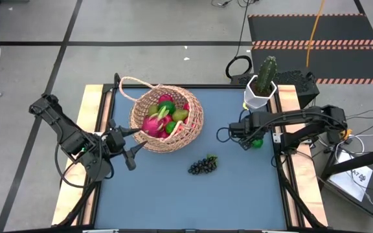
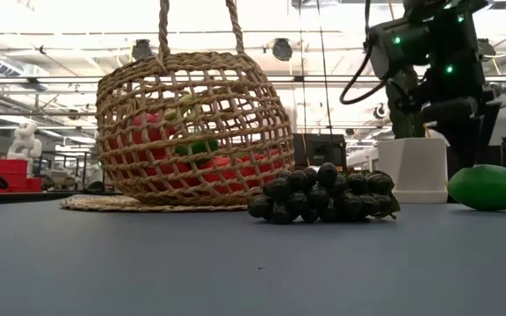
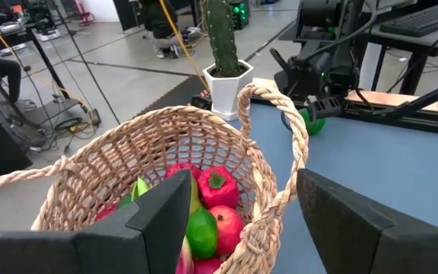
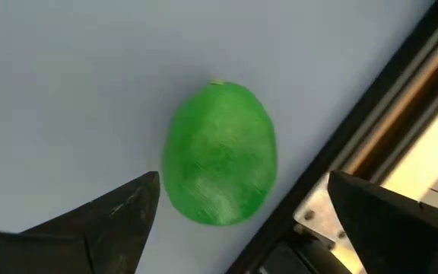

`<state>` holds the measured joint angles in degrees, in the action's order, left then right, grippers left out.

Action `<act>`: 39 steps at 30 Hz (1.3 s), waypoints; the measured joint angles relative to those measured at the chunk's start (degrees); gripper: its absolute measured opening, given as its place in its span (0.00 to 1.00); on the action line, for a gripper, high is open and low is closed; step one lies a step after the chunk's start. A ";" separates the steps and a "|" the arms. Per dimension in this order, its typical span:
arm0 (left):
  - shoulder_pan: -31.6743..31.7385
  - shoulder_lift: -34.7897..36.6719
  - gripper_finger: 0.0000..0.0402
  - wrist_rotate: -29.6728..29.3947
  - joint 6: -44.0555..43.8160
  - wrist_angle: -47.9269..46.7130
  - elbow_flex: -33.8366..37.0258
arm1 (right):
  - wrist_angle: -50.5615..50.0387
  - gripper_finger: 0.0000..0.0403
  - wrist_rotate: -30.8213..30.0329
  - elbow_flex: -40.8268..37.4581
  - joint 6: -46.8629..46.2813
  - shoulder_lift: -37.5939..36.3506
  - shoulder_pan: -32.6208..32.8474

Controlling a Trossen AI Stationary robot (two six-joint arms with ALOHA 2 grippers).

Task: Build produce basket
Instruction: Put the green lime into the basket

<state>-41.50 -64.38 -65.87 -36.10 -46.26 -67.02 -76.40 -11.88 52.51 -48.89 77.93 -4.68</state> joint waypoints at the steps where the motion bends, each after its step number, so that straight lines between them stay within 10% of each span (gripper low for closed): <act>1: 0.00 0.00 0.60 0.00 -0.02 0.00 0.00 | 0.97 0.94 0.05 -0.57 0.11 0.00 -0.14; 29: 0.00 0.00 0.60 -0.02 0.00 0.02 0.00 | 15.77 0.94 3.17 -12.60 3.33 0.07 -1.34; 39: 0.00 0.00 0.60 -0.02 -0.09 0.04 0.00 | 16.83 0.79 3.19 -12.65 5.06 0.07 -1.34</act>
<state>-41.50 -64.38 -65.89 -36.18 -46.22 -67.02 -59.57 -8.69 39.86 -43.83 78.00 -6.02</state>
